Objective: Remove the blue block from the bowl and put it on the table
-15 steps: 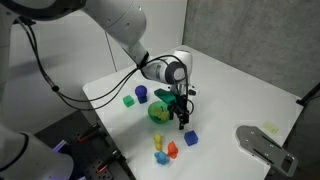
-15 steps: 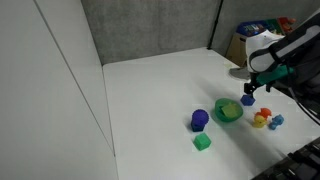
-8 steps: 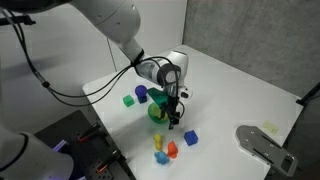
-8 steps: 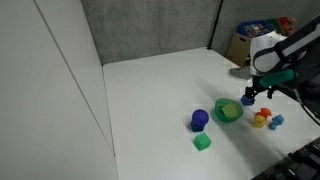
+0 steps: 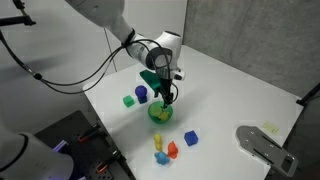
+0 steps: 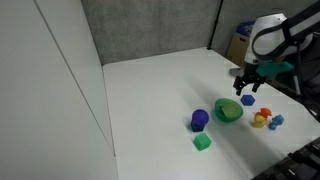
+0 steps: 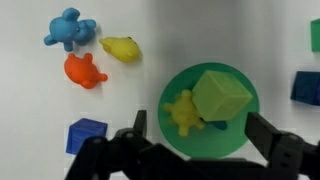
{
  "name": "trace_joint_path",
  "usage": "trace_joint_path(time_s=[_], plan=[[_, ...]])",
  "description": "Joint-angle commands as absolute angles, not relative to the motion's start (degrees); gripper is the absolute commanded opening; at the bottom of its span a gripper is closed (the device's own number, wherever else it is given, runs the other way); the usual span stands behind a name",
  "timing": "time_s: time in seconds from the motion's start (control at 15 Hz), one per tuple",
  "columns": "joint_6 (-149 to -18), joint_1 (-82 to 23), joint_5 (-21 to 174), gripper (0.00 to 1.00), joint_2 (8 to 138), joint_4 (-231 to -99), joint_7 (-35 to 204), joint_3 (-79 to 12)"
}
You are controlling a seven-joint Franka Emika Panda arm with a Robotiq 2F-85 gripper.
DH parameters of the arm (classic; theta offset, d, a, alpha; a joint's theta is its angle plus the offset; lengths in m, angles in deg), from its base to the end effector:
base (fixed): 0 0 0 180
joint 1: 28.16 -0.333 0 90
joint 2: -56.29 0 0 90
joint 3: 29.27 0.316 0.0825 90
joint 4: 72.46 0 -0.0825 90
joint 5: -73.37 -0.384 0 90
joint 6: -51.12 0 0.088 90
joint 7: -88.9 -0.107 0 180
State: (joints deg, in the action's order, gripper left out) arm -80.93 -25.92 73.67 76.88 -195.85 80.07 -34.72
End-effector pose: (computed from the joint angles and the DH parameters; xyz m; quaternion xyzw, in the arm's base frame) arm 0.5401 -0.0737 0.2157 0.9846 -0.1397 -0.1030 0.0197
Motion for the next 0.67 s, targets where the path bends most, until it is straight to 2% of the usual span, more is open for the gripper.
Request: trace_joint_path(time_s=[0.0, 0.6], plan=[[-80.6, -25.5, 70.5, 1.00, 70.5, -196.7, 83.9, -32.3], [-74.3, -27.5, 72.4, 1.00, 59.9, -193.3, 82.3, -30.9]])
